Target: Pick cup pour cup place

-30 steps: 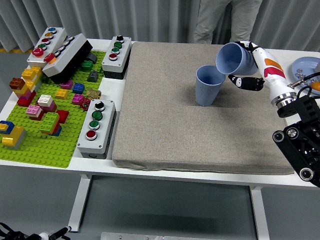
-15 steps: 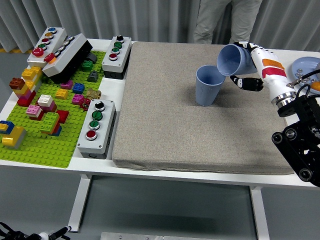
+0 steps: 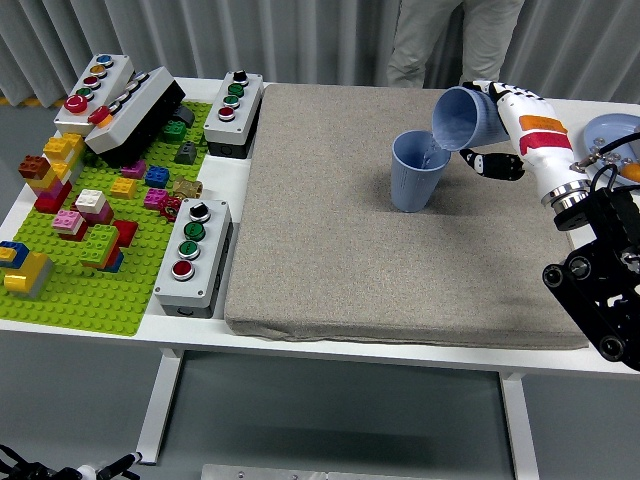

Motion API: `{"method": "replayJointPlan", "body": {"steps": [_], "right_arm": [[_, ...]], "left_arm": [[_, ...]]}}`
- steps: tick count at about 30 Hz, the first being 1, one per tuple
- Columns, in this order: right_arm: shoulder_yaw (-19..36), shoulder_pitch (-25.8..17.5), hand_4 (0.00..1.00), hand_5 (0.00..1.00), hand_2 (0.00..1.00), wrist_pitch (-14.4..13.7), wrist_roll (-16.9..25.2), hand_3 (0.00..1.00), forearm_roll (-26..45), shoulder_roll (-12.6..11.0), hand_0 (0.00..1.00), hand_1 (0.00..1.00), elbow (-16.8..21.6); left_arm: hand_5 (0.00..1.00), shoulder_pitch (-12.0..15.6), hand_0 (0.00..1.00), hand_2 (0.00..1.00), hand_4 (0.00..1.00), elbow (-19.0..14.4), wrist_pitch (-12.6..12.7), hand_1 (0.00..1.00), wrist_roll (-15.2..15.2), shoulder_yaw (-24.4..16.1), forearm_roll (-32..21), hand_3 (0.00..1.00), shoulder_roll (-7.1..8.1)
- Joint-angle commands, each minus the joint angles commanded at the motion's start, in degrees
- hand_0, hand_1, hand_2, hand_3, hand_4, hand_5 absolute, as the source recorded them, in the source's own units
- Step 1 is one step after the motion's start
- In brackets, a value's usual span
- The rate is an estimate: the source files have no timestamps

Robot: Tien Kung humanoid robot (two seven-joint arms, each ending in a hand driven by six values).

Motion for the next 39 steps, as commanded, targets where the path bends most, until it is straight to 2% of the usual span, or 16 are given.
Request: {"method": "replayJointPlan", "body": {"steps": [12, 18, 26, 39], "right_arm": [[-3.48, 1.86, 0.686, 0.095, 0.523, 0.11, -0.82, 0.577, -0.35, -1.74, 0.765, 0.647, 0.33], [-5.54, 2.62, 0.686, 0.095, 0.523, -1.12, -1.34, 0.576, -1.07, -2.62, 0.765, 0.648, 0.53], [-7.06, 3.2, 0.684, 0.095, 0.524, -2.11, -2.37, 0.576, -1.51, -2.66, 0.766, 0.648, -0.29], [-8.93, 4.02, 0.683, 0.093, 0.524, -2.14, -3.24, 0.578, -2.28, -2.85, 0.767, 0.649, -0.24]], "left_arm": [[0.998, -0.24, 0.842, 0.876, 0.592, 0.0, 0.0, 0.845, -0.02, -0.32, 0.21, 0.78, 0.08], [0.998, -0.23, 0.842, 0.876, 0.592, 0.0, 0.0, 0.844, 0.0, -0.43, 0.2, 0.78, 0.1], [0.998, -0.2, 0.843, 0.876, 0.593, 0.0, -0.04, 0.845, 0.07, -0.59, 0.38, 0.78, 0.11], [0.998, 0.12, 0.843, 0.876, 0.592, 0.0, -0.04, 0.844, 0.14, -0.69, 0.39, 0.78, 0.24]]}}
